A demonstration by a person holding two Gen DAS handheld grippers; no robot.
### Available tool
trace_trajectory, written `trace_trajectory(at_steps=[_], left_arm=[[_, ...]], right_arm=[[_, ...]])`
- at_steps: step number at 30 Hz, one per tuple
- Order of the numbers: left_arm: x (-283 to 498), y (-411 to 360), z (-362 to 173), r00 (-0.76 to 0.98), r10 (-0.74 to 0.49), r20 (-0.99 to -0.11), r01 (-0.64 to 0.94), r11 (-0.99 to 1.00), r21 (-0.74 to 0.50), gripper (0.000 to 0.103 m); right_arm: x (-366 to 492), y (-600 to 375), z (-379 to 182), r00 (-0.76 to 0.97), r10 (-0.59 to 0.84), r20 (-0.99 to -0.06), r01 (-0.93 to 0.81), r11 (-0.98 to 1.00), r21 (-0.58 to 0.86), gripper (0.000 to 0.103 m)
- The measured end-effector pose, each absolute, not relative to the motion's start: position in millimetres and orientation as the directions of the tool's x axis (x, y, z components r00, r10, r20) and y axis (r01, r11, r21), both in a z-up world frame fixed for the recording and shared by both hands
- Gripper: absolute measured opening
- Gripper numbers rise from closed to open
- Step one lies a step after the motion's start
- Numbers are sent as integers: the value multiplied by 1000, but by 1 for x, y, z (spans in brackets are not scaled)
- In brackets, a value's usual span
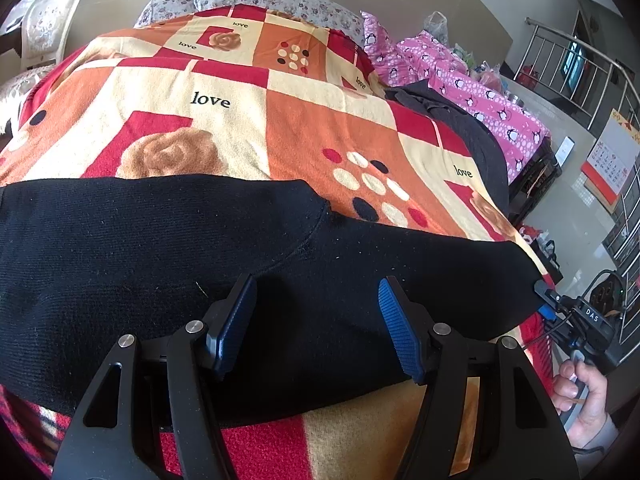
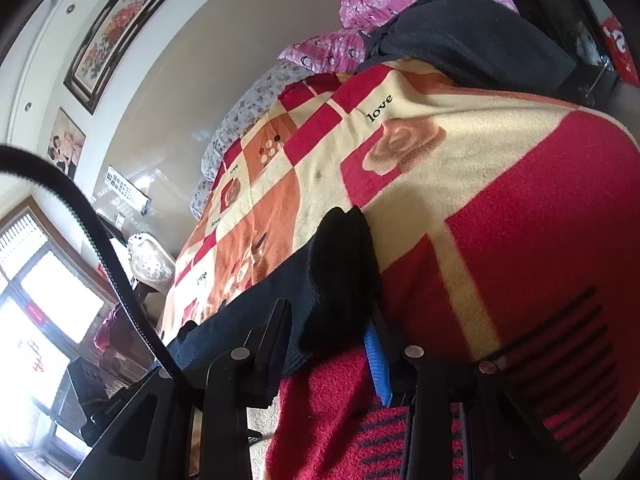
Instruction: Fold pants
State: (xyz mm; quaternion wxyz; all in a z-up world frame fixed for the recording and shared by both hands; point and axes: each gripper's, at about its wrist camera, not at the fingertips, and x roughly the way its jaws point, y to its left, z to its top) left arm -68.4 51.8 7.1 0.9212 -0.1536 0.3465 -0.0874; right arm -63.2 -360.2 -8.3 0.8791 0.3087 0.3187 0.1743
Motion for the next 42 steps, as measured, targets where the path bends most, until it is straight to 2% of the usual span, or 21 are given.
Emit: trace_trajectory(at_steps=[7, 22, 28, 32, 37, 42], left_arm=[[-67, 49, 8, 741, -246, -625, 38, 945, -326, 64], [-65, 36, 6, 730, -164, -663, 26, 977, -213, 64], [-68, 51, 7, 746, -239, -621, 41, 948, -316, 64], [-74, 64, 9, 768, -282, -575, 36, 915, -401, 64], [-75, 71, 10, 777, -292, -557, 15, 894, -447, 63], [-77, 68, 10, 777, -280, -564, 18, 905, -425, 63]], right_arm=[[-66, -366, -13, 745, 508, -432, -113, 735, 668, 29], [-66, -351, -4, 740, 446, -503, -104, 815, 570, 28], [-67, -349, -3, 747, 419, -516, -97, 836, 540, 28], [-71, -355, -5, 753, 443, -486, -107, 812, 574, 10], [-78, -345, 9, 777, 407, -481, -138, 855, 500, 10], [-80, -330, 19, 796, 328, -508, -133, 914, 382, 10]])
